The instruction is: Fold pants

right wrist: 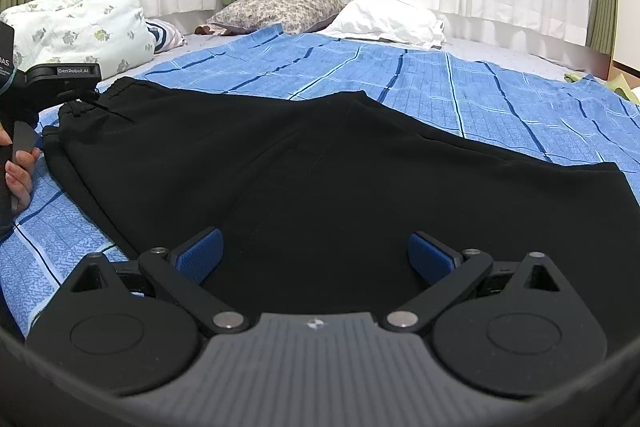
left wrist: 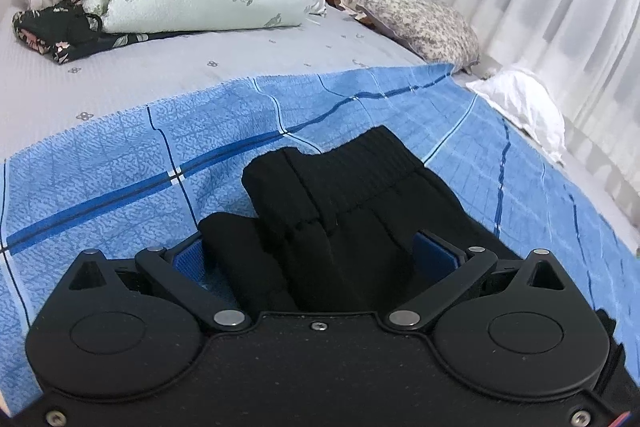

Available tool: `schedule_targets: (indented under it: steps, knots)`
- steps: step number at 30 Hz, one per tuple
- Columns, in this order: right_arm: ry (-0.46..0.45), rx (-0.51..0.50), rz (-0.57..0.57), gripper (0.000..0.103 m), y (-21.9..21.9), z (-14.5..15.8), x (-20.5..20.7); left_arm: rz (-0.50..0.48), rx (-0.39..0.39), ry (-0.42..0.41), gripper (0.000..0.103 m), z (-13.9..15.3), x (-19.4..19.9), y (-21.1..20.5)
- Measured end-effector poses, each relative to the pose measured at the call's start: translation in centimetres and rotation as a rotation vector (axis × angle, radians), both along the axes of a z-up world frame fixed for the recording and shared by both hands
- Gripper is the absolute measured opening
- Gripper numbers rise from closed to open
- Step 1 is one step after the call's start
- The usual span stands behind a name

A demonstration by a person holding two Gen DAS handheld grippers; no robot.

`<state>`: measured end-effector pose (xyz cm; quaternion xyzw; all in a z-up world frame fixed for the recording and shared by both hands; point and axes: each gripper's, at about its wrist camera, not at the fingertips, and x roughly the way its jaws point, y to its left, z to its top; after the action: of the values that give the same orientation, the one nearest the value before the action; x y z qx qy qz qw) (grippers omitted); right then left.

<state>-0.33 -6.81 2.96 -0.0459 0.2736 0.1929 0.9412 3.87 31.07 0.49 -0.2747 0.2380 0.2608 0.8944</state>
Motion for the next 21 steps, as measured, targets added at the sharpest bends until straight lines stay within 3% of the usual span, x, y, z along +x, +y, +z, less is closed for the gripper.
schedule_targets:
  steps: [3, 4, 8, 13, 16, 21]
  knots:
    - [0.000, 0.000, 0.000, 0.103, 0.0, 0.0, 0.0, 0.006, -0.002, -0.009, 0.102, 0.0, 0.1, 0.3]
    - [0.000, 0.000, 0.000, 0.103, 0.0, 0.0, 0.0, 0.010, 0.000, -0.009, 0.097, 0.0, 0.2, 0.2]
    - [0.000, 0.000, 0.000, 0.103, 0.0, 0.0, 0.0, 0.080, 0.014, -0.014, 0.052, 0.2, -0.1, 0.2]
    - [0.049, 0.027, 0.012, 0.103, -0.6, 0.7, 0.5, 0.092, 0.010, -0.042, 0.024, 1.1, -1.0, 0.3]
    - [0.103, 0.097, 0.018, 0.103, -1.9, 1.6, 0.9, 0.053, 0.081, -0.089, 0.019, 3.4, -1.7, -1.2]
    - [0.120, 0.235, -0.078, 0.103, -7.5, 3.7, 0.6, -0.139, 0.230, -0.193, 0.018, 8.7, -2.3, -7.6]
